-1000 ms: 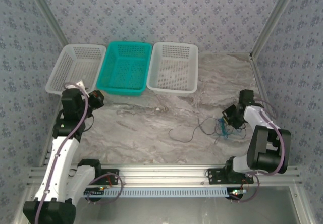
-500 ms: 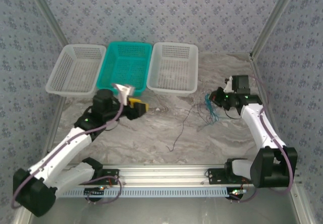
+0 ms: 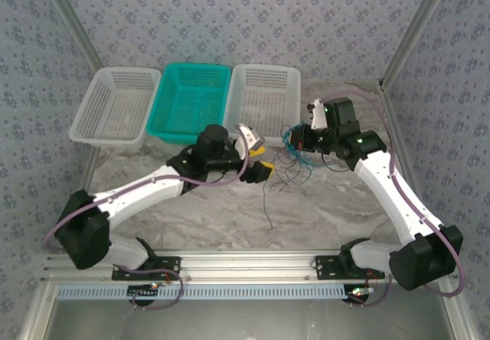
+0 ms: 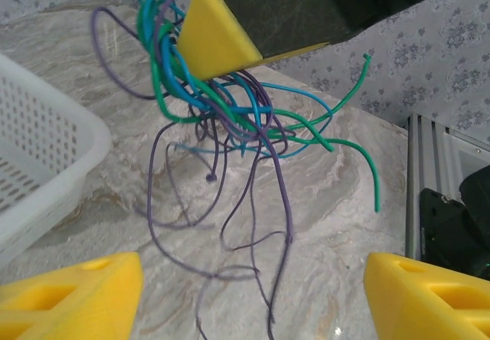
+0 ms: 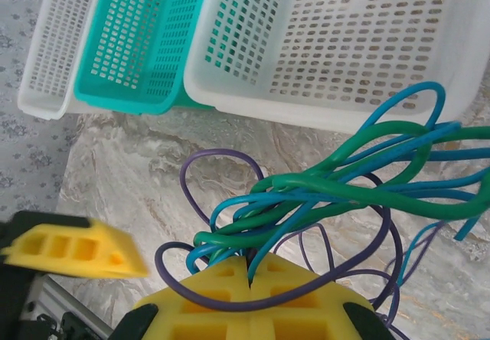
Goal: Untangle the cables
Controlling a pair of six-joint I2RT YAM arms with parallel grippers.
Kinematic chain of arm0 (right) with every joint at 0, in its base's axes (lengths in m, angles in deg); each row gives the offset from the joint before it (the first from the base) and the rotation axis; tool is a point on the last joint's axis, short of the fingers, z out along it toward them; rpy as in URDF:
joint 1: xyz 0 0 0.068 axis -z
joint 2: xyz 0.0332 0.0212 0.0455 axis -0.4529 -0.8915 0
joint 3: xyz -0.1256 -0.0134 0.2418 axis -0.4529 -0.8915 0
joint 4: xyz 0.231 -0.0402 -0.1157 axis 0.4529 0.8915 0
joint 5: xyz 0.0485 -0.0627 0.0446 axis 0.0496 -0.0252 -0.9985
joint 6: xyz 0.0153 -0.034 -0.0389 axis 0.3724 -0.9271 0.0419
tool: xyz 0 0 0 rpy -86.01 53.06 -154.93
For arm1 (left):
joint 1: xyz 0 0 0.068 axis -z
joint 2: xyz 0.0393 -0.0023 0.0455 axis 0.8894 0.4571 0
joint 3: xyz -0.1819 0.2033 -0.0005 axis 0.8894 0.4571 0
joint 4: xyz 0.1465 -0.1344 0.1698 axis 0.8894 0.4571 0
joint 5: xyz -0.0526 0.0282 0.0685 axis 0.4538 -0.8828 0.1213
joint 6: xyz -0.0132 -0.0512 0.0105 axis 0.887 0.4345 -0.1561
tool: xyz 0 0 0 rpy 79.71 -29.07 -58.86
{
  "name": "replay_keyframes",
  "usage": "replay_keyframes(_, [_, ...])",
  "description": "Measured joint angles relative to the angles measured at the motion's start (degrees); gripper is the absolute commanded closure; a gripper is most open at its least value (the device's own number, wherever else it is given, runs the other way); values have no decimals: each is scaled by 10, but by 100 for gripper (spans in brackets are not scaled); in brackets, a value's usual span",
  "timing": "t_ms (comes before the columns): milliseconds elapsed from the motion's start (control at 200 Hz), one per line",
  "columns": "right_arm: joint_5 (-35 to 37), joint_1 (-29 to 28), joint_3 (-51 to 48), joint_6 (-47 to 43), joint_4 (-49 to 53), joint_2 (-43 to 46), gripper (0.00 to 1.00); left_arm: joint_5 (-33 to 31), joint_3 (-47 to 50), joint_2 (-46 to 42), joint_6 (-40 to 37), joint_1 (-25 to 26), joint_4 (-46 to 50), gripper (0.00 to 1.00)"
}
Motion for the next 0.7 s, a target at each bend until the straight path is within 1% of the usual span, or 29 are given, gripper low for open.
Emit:
replay_keyframes(55, [2,-6,5,0,1,0,100,1,-12,24,0,2,-14,38])
replay_keyframes(80, [2,-9,6,0,2,0,100,1,-17,33,-2,3,-20,46])
replay_keyframes(105, [2,-12,7,0,2,-1,100,-1,-20,41,3,4,-26,58])
replay_keyframes(165, [4,-19,9,0,3,-1,100,-4,-22,53,11,5,-44,82])
replay_keyframes(200, [5,-22,9,0,3,-1,100,-9,-22,56,14,7,-52,99])
replay_keyframes(205, [5,-22,9,0,3,-1,100,-10,-22,56,15,8,-54,100])
replay_keyframes(320, [14,-27,9,0,6,-1,100,-27,-22,57,30,8,-82,100])
replay_keyframes(385, [30,-27,9,0,9,-1,95,-36,-22,56,40,7,-92,100])
replay_keyframes(475, [65,-26,0,1,10,0,94,-44,3,43,75,0,-133,100])
replay_keyframes(545, [63,-28,-19,7,-1,2,94,-47,37,25,106,-6,-162,100])
replay_keyframes(615, [53,-23,-48,14,-19,4,91,-49,63,9,128,-11,-171,100])
replay_keyframes(650, [52,-15,-66,16,-26,4,91,-50,69,0,135,-13,-171,100])
replay_keyframes(700, [69,4,-95,19,-30,-1,91,-53,73,-20,143,-18,-172,100])
